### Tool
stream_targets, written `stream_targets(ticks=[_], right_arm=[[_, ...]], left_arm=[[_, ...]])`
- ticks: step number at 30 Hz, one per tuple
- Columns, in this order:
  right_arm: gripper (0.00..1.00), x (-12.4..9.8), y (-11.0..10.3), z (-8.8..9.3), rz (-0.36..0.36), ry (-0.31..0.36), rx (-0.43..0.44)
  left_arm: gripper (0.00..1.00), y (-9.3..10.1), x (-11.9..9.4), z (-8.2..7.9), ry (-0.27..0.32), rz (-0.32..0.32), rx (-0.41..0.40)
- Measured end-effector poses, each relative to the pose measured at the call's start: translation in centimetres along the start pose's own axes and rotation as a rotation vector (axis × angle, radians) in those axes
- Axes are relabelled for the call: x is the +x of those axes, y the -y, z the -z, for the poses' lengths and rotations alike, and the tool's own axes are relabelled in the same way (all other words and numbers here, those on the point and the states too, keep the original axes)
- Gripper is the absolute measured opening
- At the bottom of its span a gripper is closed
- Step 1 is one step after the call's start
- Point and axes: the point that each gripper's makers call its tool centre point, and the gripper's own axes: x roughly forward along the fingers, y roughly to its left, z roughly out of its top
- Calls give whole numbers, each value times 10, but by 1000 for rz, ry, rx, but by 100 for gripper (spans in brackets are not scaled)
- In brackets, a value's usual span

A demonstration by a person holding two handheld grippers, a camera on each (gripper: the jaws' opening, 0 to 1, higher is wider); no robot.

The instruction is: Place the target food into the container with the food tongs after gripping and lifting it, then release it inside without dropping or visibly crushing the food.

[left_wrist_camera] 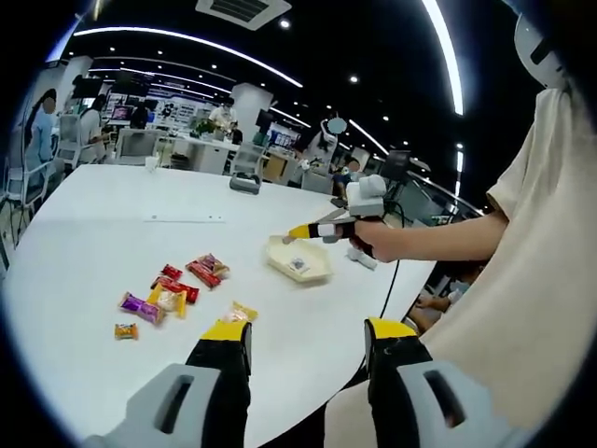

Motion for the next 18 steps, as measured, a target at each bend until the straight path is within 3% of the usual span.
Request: stream_targets(ticks=[16, 18], right_arm=[[23, 29, -63, 27, -129, -79, -51], [23, 31, -73, 32, -162, -100, -107]], left_arm=[[48, -11, -12, 7, 3, -30, -33], [48, -13, -14, 8, 2, -34, -37]])
